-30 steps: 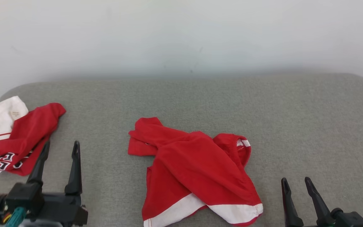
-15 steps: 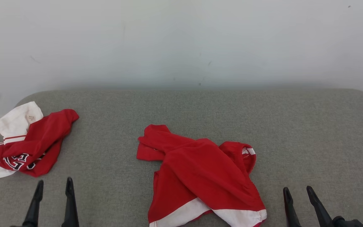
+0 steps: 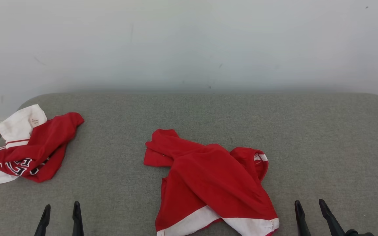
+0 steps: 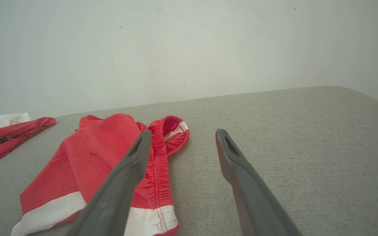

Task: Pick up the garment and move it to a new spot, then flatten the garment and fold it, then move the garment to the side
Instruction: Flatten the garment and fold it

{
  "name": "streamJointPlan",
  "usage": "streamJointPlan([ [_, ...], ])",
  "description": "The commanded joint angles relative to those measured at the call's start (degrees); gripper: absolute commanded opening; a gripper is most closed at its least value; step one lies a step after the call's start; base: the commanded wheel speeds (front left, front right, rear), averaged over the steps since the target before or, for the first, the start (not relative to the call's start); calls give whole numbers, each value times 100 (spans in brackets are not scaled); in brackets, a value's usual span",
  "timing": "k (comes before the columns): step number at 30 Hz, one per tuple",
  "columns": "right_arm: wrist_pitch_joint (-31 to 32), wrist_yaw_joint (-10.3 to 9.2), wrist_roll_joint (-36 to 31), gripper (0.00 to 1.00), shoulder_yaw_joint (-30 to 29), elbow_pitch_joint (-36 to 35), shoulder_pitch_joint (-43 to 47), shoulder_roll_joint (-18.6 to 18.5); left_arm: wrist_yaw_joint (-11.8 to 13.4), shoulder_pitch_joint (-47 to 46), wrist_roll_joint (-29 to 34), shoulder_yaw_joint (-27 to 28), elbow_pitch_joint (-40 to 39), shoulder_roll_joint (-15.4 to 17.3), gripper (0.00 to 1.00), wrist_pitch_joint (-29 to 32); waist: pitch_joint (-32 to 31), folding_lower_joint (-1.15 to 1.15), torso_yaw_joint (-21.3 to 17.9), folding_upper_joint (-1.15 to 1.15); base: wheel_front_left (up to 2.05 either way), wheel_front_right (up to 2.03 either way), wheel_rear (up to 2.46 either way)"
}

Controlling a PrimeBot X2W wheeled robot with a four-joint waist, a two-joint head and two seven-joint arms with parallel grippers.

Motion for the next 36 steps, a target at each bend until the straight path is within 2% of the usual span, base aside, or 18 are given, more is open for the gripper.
streamJointPlan([
  [1,-2,6,7,100,27,20,40,-47,-34,63,58,33,25,-39,100,-18,5,0,5,0,0,0,0],
  [5,-2,6,0,100,138,62,-27,-146,-195,29,73,-105,187,-103,100,-18,28,0,14,0,0,0,0],
  [8,24,6,59,100,314,186,-105,-306,-341,-135,113,-457,423,-60,100,-18,79,0,21,0,0,0,0],
  [13,101,6,123,100,690,447,-277,-631,-436,-362,-10,-1091,990,-60,100,-18,210,0,-20,0,0,0,0],
  [21,165,6,283,100,1317,923,-615,-988,-438,-815,-446,-2174,1991,-16,100,-18,502,0,-93,0,0,0,0],
  [30,95,6,426,100,1671,1404,-965,-1042,-439,-1305,-825,-2873,2752,48,100,-18,671,0,-117,0,0,0,0],
  [36,60,6,521,100,2067,1699,-1261,-1136,-439,-1605,-1029,-3114,3181,61,100,-19,744,0,-126,0,0,0,0],
])
